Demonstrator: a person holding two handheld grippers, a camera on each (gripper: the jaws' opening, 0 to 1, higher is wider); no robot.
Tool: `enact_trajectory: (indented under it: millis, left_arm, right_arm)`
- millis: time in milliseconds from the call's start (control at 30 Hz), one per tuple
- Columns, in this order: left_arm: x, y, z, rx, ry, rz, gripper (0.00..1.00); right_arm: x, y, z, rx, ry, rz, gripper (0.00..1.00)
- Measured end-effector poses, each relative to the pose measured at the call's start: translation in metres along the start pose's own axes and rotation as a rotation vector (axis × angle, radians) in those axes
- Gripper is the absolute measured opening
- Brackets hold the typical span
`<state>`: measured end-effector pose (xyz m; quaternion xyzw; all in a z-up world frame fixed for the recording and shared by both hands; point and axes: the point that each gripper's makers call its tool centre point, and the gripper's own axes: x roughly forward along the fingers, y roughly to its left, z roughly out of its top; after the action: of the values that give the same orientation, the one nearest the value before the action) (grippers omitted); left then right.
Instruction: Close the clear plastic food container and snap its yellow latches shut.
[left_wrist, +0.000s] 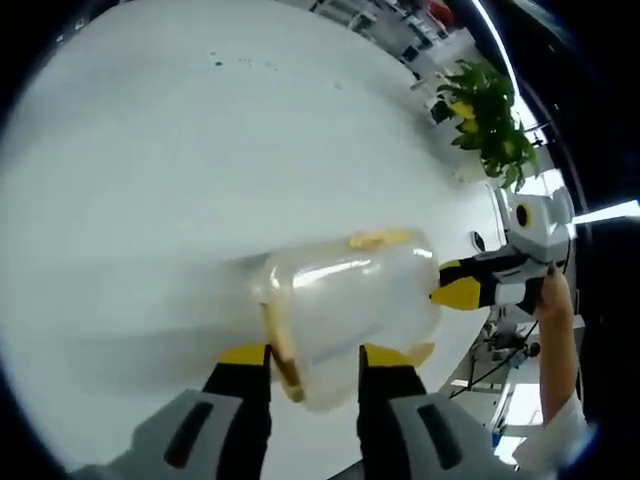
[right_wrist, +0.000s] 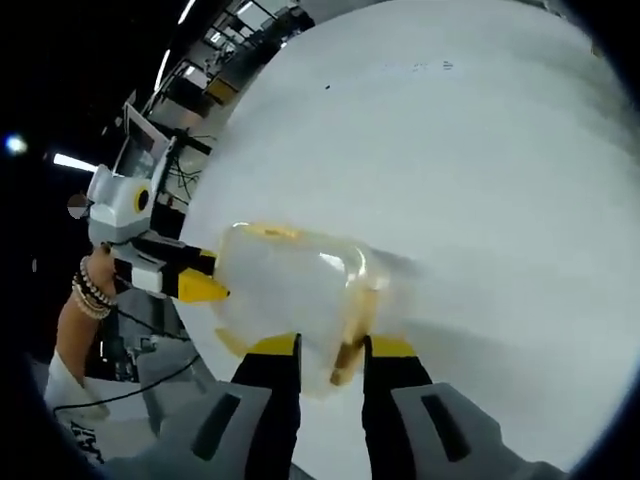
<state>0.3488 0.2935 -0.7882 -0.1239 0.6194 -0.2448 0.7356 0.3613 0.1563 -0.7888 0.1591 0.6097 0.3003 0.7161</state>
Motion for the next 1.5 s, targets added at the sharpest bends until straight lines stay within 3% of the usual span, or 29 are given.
enact_trajectory:
  millis: [467,900,1100,1233,1333,1500]
  left_arm:
    - [0.000,0.002,0.002,0.012,0.017,-0.004,0.27]
    - [-0.001,0.003,0.003,0.047,0.023,-0.011,0.28]
    - [-0.001,0.004,0.005,0.062,0.018,-0.014,0.29]
    - [-0.002,0.004,0.009,0.158,-0.022,0.002,0.30]
    - [-0.001,0.002,0.013,0.256,-0.050,-0.008,0.33]
    - [-0.002,0.001,0.014,0.303,-0.065,-0.009,0.35]
  right_arm:
    - [0.004,0.003,0.008,0.001,-0.014,-0.023,0.20]
    - [-0.003,0.004,-0.003,0.035,-0.053,-0.027,0.21]
    - [-0.004,0.004,-0.004,0.012,-0.059,-0.026,0.22]
    - [-0.005,0.004,-0.006,-0.009,-0.059,-0.021,0.23]
    - [-0.006,0.004,-0.004,-0.070,-0.069,-0.015,0.24]
    - [-0.007,0.005,-0.004,-0.120,-0.068,-0.029,0.25]
